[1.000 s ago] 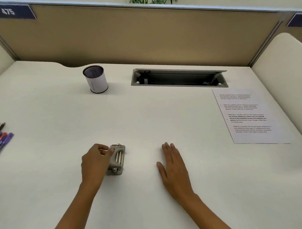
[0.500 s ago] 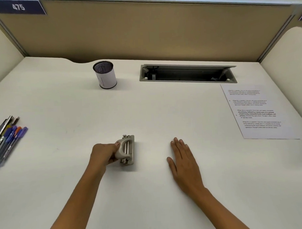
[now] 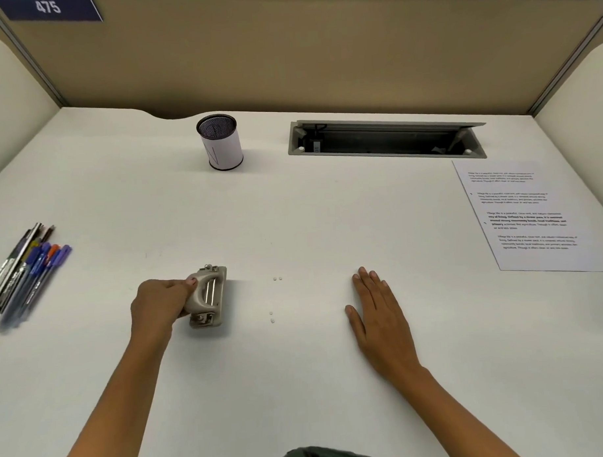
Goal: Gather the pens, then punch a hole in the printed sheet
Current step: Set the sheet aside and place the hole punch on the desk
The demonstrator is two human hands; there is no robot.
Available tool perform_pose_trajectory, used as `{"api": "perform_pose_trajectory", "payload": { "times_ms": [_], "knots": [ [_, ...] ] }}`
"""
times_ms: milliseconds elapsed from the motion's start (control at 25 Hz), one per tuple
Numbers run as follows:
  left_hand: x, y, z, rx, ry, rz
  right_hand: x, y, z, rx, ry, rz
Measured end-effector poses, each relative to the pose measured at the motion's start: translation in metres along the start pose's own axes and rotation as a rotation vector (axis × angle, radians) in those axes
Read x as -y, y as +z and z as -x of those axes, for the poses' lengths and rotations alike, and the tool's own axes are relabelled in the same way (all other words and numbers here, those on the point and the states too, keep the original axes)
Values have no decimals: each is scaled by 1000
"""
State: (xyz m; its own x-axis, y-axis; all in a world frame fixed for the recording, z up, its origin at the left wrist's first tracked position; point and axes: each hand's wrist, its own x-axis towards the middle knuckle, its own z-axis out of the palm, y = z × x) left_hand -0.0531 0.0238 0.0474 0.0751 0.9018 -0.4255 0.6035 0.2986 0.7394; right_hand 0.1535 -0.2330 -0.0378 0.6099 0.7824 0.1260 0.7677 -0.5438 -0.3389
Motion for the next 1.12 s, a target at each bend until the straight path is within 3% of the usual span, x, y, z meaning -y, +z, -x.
{"api": "perform_pose_trajectory", "payload": {
  "times_ms": [120, 560, 640, 720, 800, 880, 960, 1120],
  "knots": [
    [4, -1, -1, -61, 61, -155, 1, 0, 0, 5, 9, -3],
    [15, -5, -6, -191, 126, -339, 6, -2, -2, 2, 39, -53],
    [18, 1, 6, -301, 309, -396, 13, -2, -3, -1, 57, -107],
    [27, 13, 23, -354, 640, -440, 28, 0, -5, 25, 30, -157],
    [42, 28, 43, -280, 869, -483, 49, 6, -8, 61, -29, -185],
    [59, 43, 62, -97, 941, -481, 71, 13, -14, 93, -100, -196],
    [75, 56, 73, 20, 918, -495, 88, 19, -23, 118, -164, -200],
    [86, 67, 69, 49, 755, -497, 107, 27, -36, 170, -245, -192]
  ]
}}
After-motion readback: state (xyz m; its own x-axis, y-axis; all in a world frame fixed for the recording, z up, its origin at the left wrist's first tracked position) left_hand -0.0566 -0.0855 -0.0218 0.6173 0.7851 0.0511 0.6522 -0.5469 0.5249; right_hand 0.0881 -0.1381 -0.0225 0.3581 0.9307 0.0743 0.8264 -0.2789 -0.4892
